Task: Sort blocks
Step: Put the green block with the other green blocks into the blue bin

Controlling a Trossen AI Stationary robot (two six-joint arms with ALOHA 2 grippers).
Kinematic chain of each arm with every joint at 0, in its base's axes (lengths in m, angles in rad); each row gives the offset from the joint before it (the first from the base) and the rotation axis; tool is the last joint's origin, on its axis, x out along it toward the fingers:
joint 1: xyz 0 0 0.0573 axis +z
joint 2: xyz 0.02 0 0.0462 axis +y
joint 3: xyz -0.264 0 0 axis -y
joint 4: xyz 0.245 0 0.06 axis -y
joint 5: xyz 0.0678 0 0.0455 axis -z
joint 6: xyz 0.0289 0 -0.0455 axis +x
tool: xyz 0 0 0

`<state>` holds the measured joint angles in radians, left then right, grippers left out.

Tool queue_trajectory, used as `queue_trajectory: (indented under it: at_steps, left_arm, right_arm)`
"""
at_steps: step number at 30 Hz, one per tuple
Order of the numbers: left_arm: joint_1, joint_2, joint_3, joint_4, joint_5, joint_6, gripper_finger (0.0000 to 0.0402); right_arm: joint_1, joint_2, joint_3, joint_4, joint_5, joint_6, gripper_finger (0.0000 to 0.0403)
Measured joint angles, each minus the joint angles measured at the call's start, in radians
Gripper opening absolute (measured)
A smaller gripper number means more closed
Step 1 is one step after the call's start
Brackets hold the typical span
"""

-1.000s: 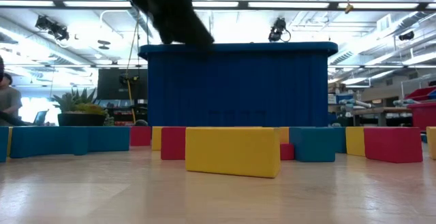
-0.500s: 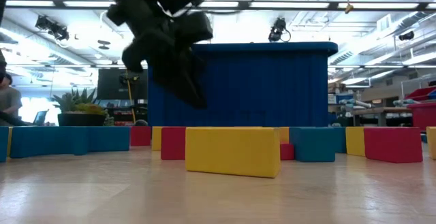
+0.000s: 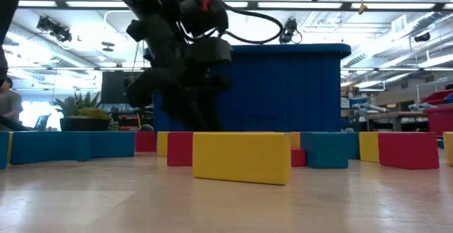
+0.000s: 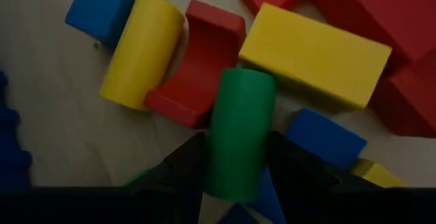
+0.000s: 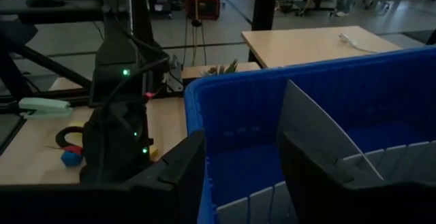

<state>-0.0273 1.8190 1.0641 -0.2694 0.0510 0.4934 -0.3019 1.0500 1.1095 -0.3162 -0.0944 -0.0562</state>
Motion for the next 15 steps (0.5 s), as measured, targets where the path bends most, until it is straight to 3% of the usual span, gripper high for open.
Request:
queue_trajectory:
  at_steps: [15]
  left_arm:
    - [0.001,0.064,0.003,0.109,0.004,-0.013,0.0161]
  right_arm:
    - [0.000,0.000,0.000,-0.003,-0.004,0.013,0.0166]
